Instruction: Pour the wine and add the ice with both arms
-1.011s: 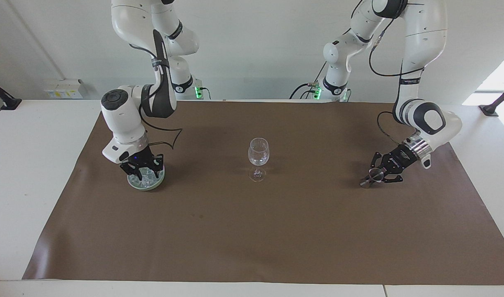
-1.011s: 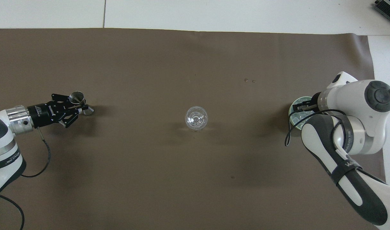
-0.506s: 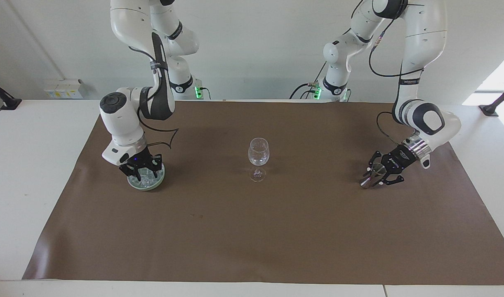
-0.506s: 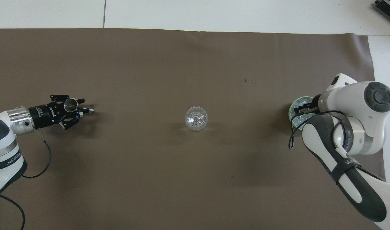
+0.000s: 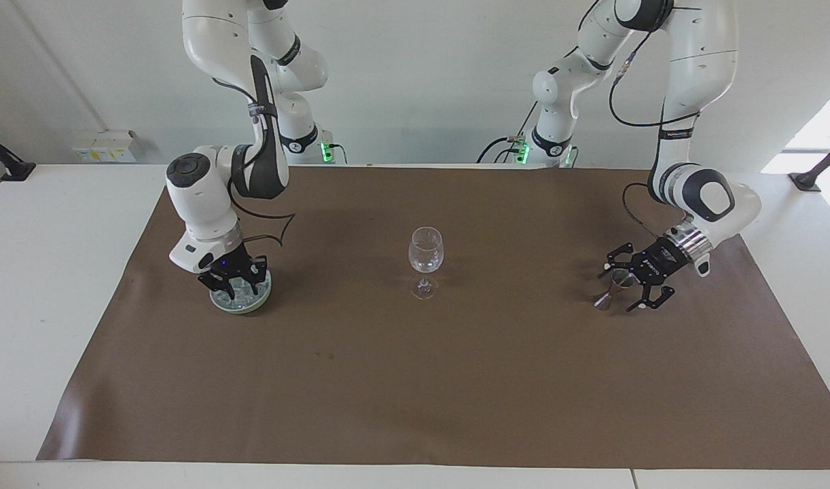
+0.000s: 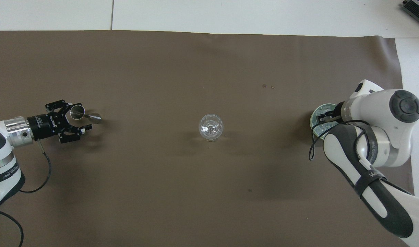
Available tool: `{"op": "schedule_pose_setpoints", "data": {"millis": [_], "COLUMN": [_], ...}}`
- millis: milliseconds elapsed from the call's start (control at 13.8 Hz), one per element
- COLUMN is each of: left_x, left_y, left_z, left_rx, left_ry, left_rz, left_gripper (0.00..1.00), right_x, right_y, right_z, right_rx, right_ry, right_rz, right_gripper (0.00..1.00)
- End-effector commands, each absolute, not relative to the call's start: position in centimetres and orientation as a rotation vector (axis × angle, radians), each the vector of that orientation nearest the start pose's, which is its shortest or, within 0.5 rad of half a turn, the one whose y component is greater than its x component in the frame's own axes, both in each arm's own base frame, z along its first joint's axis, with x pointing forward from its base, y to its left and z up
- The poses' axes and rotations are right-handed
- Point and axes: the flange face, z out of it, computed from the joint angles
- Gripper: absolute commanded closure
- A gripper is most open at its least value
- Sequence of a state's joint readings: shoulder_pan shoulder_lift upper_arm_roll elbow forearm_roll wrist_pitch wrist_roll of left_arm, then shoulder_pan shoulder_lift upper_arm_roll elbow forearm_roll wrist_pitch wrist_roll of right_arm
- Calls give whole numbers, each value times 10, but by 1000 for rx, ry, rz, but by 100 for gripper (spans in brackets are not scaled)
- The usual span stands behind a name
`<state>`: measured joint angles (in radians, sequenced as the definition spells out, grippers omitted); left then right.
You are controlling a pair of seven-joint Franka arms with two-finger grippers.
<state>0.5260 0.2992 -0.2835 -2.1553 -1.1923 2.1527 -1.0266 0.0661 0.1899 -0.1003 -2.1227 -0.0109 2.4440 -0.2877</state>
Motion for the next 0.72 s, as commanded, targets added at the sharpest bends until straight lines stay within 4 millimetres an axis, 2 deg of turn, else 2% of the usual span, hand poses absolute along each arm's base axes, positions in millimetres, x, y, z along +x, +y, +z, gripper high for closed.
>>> {"op": "schedule_pose_setpoints", "data": {"millis": [0,144,433,650], "left_x": [539,537,542,556], "left_y": [111,113,114,116], "left_z": [276,304,357,405], "left_rx": [1136,1211,1325,1519], "left_ry": [2003,2014,2040,1981], "left_rz": [-788,-739,-669,-616], "left_gripper": [0,0,0,0], "right_x": [579,579,579,574], "right_y": [-23,-23,-23,-22], "right_z": [332,332,337,355], "right_rx": [-3140,-3140,-3140,-3136], "right_ry": [-424,-422,-412,-380], "right_rz": [-222,-214,-212,-173], "right_gripper": [65,74,83,97]}}
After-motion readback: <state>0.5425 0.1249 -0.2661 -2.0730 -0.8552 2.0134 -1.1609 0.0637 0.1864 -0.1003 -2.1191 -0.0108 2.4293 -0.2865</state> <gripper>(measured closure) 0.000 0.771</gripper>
